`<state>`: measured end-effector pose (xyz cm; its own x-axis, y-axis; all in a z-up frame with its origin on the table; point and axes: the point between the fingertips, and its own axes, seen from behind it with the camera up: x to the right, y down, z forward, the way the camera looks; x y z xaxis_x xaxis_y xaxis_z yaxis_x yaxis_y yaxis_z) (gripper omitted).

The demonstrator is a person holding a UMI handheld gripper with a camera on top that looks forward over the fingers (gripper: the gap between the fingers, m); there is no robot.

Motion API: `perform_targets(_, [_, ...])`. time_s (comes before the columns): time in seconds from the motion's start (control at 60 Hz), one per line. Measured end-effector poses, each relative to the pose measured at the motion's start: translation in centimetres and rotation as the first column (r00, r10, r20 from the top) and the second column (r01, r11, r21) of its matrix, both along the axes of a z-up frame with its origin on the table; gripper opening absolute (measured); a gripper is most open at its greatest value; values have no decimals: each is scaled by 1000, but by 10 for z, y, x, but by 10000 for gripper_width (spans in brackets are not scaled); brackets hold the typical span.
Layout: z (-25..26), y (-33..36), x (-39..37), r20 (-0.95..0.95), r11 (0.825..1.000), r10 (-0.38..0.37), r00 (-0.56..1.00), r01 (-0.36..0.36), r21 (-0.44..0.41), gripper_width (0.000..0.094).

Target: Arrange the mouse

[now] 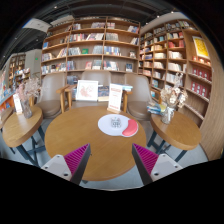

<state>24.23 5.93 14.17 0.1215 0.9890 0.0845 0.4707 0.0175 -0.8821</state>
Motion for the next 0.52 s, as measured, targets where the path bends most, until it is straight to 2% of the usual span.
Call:
perform_targets(0.217, [-7,-11,68,-11,1000,12,1000,-12,-16,852])
perform_targets(0.517, [-6,-30,95,-31,999,52,998,-53,-8,852])
